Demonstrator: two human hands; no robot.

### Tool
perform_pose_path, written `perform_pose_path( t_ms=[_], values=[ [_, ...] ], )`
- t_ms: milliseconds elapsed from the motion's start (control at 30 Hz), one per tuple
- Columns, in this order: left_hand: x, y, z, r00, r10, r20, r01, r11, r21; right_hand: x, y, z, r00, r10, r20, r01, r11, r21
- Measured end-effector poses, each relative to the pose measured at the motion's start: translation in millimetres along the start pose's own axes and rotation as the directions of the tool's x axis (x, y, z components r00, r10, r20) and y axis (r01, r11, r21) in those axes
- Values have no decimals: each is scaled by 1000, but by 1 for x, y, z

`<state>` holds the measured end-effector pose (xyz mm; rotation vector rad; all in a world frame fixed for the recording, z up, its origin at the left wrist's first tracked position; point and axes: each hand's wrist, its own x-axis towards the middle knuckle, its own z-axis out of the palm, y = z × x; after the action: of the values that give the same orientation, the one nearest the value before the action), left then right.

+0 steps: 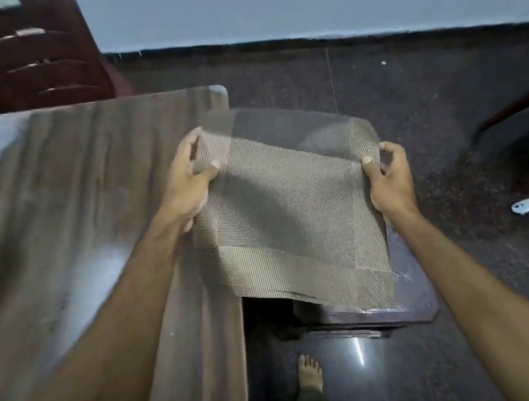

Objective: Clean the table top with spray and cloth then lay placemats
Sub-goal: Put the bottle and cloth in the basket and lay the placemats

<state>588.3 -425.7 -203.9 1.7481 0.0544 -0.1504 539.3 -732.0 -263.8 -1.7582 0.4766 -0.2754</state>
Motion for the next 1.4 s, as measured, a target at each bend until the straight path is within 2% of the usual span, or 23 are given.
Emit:
perform_pose_path(
  t_ms=[100, 333, 467, 600, 767, 900, 1033, 1100, 1200, 1300, 1400],
  values=[
    [-11, 15, -58, 997, 31, -66, -30, 1000, 2, -9, -44, 43, 998, -42, 48, 40, 998, 48],
    [-18, 19, -184, 967, 40, -253, -50, 998, -30, -30, -112, 155, 979, -132, 158, 134, 991, -2],
    [-29, 5, -237, 957, 45, -287, -58, 998, -38, -50, -122, 207, 973, -146, 178, 149, 989, 1],
    [-55, -45, -267, 961, -42, -273, 47, 999, 11, -91, -87, 239, 967, -85, 240, 99, 994, -47],
    [-88, -124, -267, 895, -307, -323, 309, 950, -46, -130, -29, 252, 949, 131, 288, -66, 973, -223],
    [-102, -162, -273, 830, -487, -273, 482, 872, -90, -144, -8, 249, 944, 238, 230, -164, 940, -300],
    [-113, -162, -282, 809, -528, -259, 543, 840, -15, -150, 8, 243, 941, 288, 177, -220, 919, -326],
    [-122, -165, -291, 805, -551, -220, 569, 822, 23, -159, 14, 237, 927, 322, 195, -228, 892, -389],
    [-143, -180, -300, 793, -580, -186, 598, 799, 62, -179, 20, 224, 915, 315, 252, -146, 841, -520],
    [-159, -197, -303, 815, -539, -212, 575, 796, 188, -194, 25, 218, 909, 330, 256, -137, 815, -563],
    [-154, -196, -295, 842, -453, -293, 520, 826, 217, -196, 22, 223, 922, 309, 232, -139, 825, -547]
  ],
)
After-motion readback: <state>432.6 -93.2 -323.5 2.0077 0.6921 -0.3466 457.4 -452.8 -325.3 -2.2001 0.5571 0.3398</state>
